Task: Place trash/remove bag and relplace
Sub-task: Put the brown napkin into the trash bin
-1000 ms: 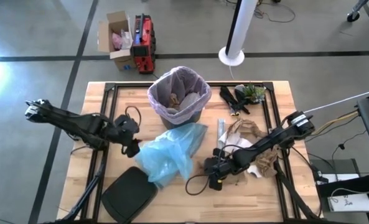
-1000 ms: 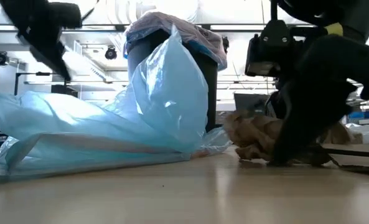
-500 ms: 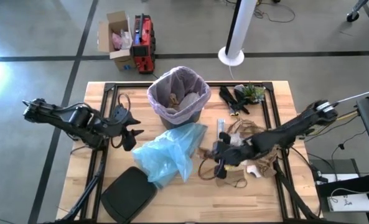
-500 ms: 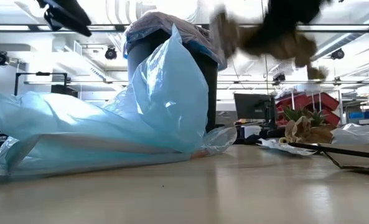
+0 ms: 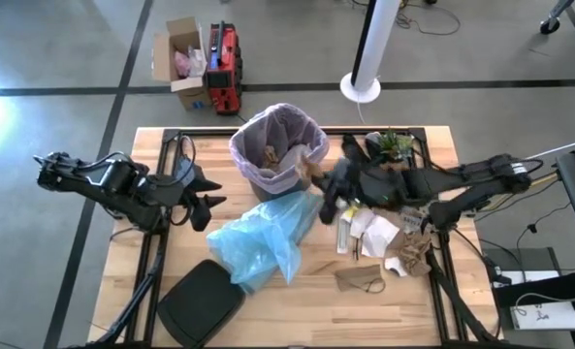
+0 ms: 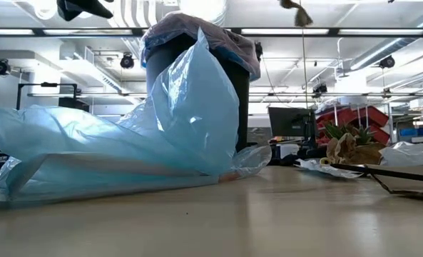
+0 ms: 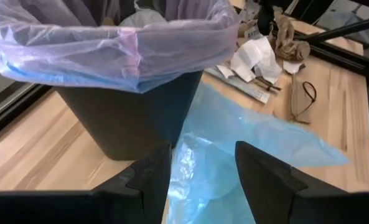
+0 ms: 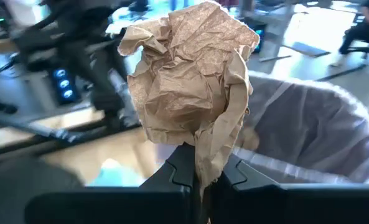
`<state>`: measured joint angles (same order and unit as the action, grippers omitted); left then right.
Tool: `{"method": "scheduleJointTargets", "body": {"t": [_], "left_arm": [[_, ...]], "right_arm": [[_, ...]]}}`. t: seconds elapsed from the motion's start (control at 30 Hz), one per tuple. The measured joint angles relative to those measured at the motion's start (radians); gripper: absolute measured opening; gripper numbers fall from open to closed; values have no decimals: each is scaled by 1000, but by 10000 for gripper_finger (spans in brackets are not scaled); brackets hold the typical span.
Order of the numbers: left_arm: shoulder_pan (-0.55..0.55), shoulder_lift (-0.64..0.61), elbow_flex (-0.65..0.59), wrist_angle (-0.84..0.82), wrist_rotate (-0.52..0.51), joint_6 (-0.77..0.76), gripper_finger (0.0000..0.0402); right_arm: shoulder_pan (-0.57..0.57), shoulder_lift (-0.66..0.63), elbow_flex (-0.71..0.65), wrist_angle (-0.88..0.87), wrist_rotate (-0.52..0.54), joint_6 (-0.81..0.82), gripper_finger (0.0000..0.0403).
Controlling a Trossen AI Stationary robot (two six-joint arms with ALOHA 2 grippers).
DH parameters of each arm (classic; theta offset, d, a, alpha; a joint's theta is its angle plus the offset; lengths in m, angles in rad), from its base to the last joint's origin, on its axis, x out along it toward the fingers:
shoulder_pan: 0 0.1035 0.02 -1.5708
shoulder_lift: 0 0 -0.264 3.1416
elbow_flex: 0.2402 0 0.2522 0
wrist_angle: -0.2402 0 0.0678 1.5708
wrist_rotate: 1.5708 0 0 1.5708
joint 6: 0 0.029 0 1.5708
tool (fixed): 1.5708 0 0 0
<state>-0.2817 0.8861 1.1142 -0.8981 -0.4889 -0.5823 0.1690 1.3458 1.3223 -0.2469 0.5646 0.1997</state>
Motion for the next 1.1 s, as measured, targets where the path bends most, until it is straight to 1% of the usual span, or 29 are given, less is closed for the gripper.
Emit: {"method": "scheduleJointTargets", "body": {"t": [0.17,0.3,0.37,0.4,0.5,0.57,0.63,0.77,0.87,1.0,1.1], "left_arm": [[0,12,4,11,0,0,159],[0,27,4,28,0,0,157],[0,36,4,41,1,0,158],[0,43,4,41,0,0,159],[0,63,4,44,0,0,163],[0,78,4,45,0,0,167],[0,96,4,46,0,0,171],[0,135,4,47,0,-2,178],[0,168,4,49,1,-2,183],[0,213,4,55,0,-2,188],[0,249,3,64,1,-2,190]], "right_arm": [[-128,117,119,5,-130,-7,3],[-214,223,208,29,-148,47,5],[-258,267,249,54,-158,75,14],[-277,289,270,53,-174,83,21],[-330,340,324,35,-276,102,50],[-351,371,358,6,-354,138,76],[-359,392,380,-48,-401,150,104],[-341,393,405,-85,-407,116,159],[-325,380,407,-106,-408,96,190],[-318,356,406,-117,-359,85,215],[-318,333,407,-112,-354,82,225]]}}
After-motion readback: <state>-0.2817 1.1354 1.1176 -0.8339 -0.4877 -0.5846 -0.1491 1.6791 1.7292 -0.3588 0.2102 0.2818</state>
